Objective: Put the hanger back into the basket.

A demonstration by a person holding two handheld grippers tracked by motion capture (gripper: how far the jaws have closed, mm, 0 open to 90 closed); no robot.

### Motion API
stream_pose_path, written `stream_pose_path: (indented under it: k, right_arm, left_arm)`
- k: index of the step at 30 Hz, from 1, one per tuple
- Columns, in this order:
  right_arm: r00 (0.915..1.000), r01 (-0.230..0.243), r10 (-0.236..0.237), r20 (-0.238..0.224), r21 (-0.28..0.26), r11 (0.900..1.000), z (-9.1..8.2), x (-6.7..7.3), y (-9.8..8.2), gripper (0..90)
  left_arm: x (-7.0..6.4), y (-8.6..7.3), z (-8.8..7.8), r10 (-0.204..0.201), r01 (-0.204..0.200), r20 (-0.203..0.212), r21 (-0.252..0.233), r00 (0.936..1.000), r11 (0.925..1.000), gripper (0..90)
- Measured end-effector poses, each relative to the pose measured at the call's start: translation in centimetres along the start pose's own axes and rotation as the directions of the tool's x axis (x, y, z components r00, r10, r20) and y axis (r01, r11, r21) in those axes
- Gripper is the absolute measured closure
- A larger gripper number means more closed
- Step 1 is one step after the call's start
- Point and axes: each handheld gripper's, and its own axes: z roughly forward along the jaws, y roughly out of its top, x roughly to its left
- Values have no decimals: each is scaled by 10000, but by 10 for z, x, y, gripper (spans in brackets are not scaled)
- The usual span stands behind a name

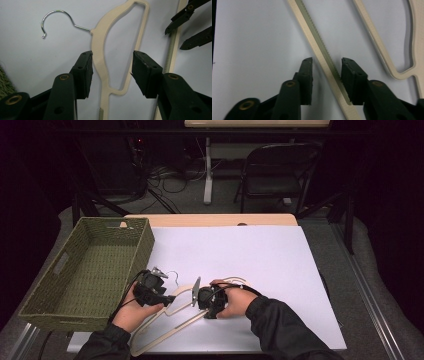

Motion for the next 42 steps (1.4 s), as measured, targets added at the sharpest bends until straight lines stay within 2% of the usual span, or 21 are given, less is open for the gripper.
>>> stream_pose_path:
  k: [8,13,17,20,22,26,28,29,30,31,35,36,40,42]
  right_arm:
    - [9975,535,-521,-469,282,9982,-2,7,-2,722]
    - [9898,1260,-1211,-744,644,9899,-4,19,-3,789]
    - [9877,1463,-1407,-685,857,9855,-6,26,-6,791]
    - [9886,1399,-1356,-652,682,9878,-7,27,-10,792]
    - [9896,1356,-1321,-573,609,9889,-8,29,-13,792]
    - [9871,1602,-1597,-144,583,9854,-9,34,-14,793]
    - [9806,1913,-1938,291,734,9788,-11,39,-14,795]
    - [9740,2138,-2192,576,862,9731,-11,42,-15,796]
    - [9731,2138,-2201,680,899,9727,-11,44,-16,796]
    - [9675,2305,-2388,830,984,9681,-11,46,-17,797]
    - [9568,2564,-2684,1116,1109,9602,-12,53,-19,798]
    - [9565,2605,-2693,1126,869,9616,-11,53,-20,798]
    - [9520,2549,-2682,1476,1027,9615,-18,57,-22,799]
    - [9483,2661,-2763,1562,833,9603,-19,60,-23,799]
  left_arm:
    - [-1,0,1,-7,7,7,22,10000,10000,514]
    - [-1,0,1,58,-58,-13,54,10000,10000,514]
    - [-1,0,1,30,-31,48,57,10000,10000,514]
    - [-1,0,3,40,-41,77,92,10000,9999,513]
    - [-2,-1,4,10,-12,129,123,9999,9999,513]
    - [-2,-1,7,8,-11,174,189,9998,9998,512]
    - [-2,-1,8,16,-21,215,204,9998,9998,510]
    - [-2,-2,9,11,-16,237,205,9997,9998,507]
    - [-2,-2,9,-3,-3,259,228,9997,9997,504]
    - [-2,-2,10,-10,4,255,210,9997,9998,501]
    - [-1,-4,13,-2,-7,300,319,9995,9995,495]
    - [-2,-4,15,-12,2,347,301,9994,9995,495]
    - [-3,-6,18,-64,46,479,388,9988,9992,490]
    - [-3,-6,18,-65,46,496,390,9987,9992,487]
